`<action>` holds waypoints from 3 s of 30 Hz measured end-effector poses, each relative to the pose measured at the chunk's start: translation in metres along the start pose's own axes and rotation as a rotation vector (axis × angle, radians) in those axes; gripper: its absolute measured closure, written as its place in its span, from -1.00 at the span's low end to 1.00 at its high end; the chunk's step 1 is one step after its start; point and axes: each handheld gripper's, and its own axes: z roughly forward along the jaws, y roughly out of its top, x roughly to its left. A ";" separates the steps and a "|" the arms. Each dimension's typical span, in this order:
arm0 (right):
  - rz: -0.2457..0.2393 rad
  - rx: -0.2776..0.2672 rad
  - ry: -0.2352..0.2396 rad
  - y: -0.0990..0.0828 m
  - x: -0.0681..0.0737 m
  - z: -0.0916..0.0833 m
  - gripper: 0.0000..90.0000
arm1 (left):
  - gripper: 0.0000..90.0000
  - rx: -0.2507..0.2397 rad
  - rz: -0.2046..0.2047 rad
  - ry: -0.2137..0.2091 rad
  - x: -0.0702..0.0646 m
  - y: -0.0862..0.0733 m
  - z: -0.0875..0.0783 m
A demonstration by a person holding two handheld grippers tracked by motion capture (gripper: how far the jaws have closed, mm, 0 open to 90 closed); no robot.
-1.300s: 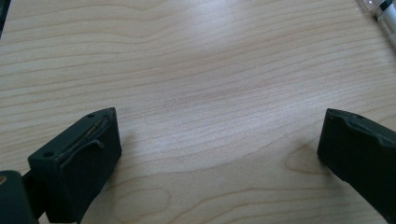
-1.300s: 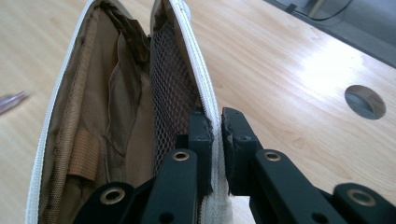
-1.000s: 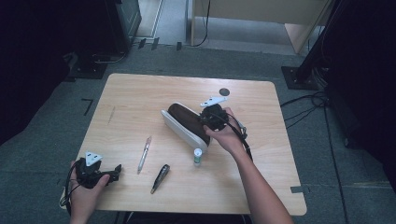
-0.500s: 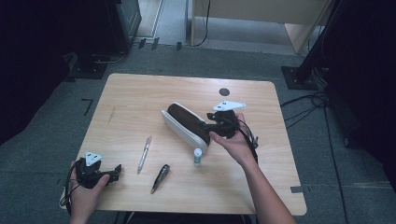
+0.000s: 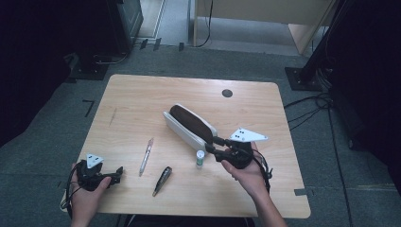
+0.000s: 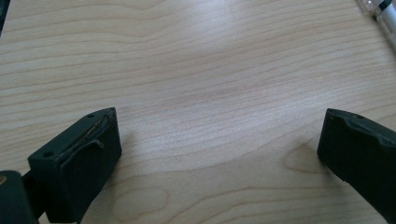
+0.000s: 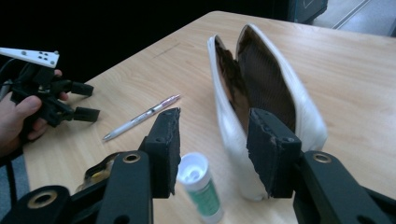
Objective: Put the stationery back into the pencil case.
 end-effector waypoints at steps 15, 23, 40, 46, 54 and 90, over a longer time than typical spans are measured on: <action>0.033 -0.009 -0.014 -0.045 0.022 0.017 0.24 | -1.00 0.000 0.000 0.000 0.000 0.000 0.000; 0.036 -0.005 -0.071 -0.049 0.023 0.034 0.12 | -1.00 0.000 0.000 0.000 0.000 0.000 0.000; -0.039 0.026 -0.160 -0.052 0.030 0.045 0.46 | -1.00 -0.001 0.002 -0.003 0.000 0.000 0.000; -0.023 -0.007 -0.135 -0.040 0.031 0.032 0.47 | -1.00 0.000 0.002 -0.003 0.000 0.000 0.000; -0.042 -0.071 -0.152 -0.001 0.030 0.009 0.46 | -1.00 -0.001 0.002 -0.003 0.000 0.000 0.000; -0.073 -0.020 -0.228 0.040 -0.003 0.059 0.42 | -1.00 0.003 0.011 -0.006 0.000 0.000 0.000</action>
